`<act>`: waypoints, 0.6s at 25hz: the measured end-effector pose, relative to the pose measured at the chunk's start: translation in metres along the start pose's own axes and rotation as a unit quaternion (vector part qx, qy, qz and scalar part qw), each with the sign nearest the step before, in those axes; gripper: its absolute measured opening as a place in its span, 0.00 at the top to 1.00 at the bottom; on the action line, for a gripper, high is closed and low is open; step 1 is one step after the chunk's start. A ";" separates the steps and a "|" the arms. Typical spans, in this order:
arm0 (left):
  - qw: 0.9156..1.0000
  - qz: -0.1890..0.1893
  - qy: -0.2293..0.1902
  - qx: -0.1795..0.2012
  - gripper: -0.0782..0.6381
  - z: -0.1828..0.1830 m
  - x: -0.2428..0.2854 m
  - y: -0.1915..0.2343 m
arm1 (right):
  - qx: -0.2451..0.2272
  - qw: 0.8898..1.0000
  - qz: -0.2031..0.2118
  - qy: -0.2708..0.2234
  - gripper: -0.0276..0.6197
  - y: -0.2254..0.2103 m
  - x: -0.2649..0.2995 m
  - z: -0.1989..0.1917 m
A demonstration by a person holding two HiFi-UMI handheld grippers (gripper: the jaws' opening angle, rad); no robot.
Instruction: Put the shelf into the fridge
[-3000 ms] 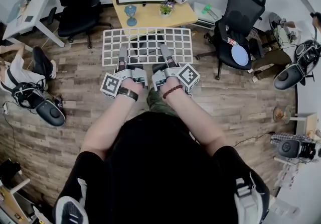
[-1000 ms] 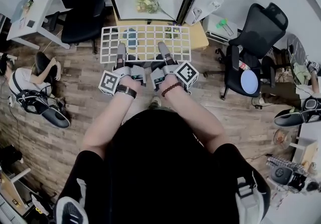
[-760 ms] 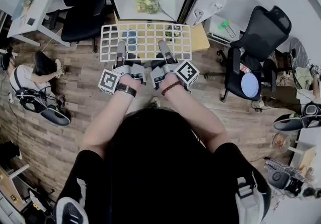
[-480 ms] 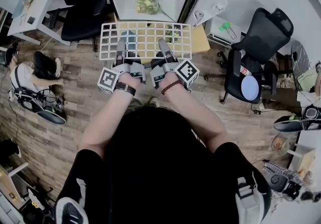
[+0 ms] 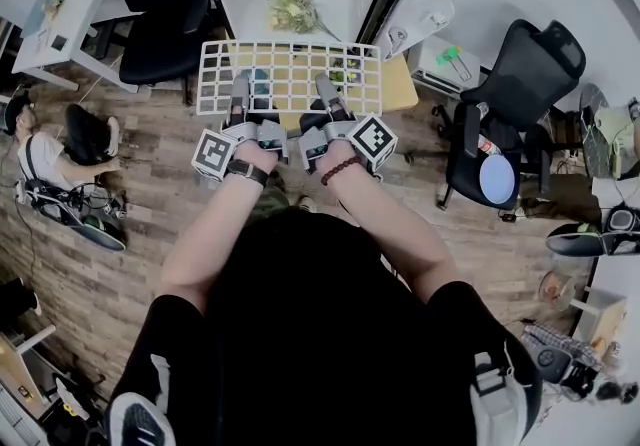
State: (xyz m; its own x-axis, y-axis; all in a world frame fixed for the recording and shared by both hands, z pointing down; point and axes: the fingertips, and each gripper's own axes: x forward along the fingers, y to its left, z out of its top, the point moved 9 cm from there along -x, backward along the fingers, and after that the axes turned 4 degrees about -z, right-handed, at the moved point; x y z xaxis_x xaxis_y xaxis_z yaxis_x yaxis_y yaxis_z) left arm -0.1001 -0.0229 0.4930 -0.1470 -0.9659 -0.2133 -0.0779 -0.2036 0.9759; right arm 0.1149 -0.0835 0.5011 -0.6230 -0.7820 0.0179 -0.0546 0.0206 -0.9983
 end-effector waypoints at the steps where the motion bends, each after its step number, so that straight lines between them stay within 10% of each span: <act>1: 1.000 0.001 0.001 0.000 0.84 0.001 0.004 0.002 | 0.000 1.000 0.000 -0.001 0.89 0.000 0.003 0.001; 15: 1.000 0.007 0.023 -0.005 0.84 0.015 0.045 0.018 | -0.001 1.000 -0.011 -0.028 0.89 -0.003 0.038 0.006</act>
State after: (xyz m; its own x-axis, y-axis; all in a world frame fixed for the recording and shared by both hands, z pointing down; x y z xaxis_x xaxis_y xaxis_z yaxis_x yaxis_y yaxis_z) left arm -0.1232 -0.0679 0.5001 -0.1029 -0.9750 -0.1968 -0.0655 -0.1908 0.9794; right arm 0.0959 -0.1168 0.5041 -0.5770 -0.8159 0.0370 -0.0696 0.0040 -0.9976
